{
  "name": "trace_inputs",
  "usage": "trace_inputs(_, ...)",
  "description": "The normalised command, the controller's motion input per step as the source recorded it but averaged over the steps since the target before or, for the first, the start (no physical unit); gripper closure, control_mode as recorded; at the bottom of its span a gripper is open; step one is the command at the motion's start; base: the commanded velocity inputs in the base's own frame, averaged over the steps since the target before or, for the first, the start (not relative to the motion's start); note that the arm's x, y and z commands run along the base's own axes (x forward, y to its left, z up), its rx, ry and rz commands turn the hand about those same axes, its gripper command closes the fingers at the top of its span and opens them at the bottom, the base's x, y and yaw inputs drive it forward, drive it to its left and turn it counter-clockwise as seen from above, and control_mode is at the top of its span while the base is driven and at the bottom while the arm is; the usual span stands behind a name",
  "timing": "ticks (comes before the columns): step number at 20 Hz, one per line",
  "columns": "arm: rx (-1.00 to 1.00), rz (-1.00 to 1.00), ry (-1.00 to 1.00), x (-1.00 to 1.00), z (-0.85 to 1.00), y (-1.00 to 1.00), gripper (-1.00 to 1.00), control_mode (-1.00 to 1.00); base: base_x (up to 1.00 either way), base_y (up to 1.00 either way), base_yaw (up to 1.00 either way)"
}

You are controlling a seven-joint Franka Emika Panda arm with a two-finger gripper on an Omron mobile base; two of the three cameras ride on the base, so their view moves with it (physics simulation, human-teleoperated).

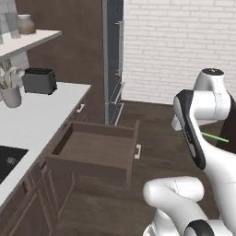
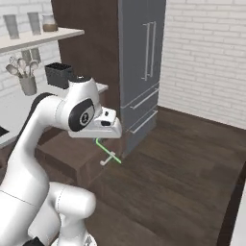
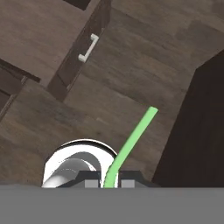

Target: Take a straw from the drawer in front and place it inside the glass cup on the dining counter.

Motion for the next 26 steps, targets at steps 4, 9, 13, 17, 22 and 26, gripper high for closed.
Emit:
trace_inputs(4,0.00,0.00,0.00,0.00,0.00,0.00,1.00,1.00,0.46,-0.72,-0.28)
trace_inputs(9,0.00,0.00,0.00,0.00,0.00,0.00,1.00,1.00,0.90,-0.51,-0.21)
trace_inputs(13,0.00,0.00,0.00,0.00,0.00,0.00,1.00,1.00,1.00,-0.13,-0.09)
trace_inputs(17,0.00,0.00,0.00,0.00,0.00,0.00,1.00,1.00,1.00,-0.13,-0.08)
trace_inputs(22,0.00,0.00,0.00,0.00,0.00,0.00,1.00,1.00,1.00,-0.23,-0.11)
trace_inputs(26,0.00,0.00,0.00,0.00,0.00,0.00,1.00,1.00,1.00,-0.27,-0.14)
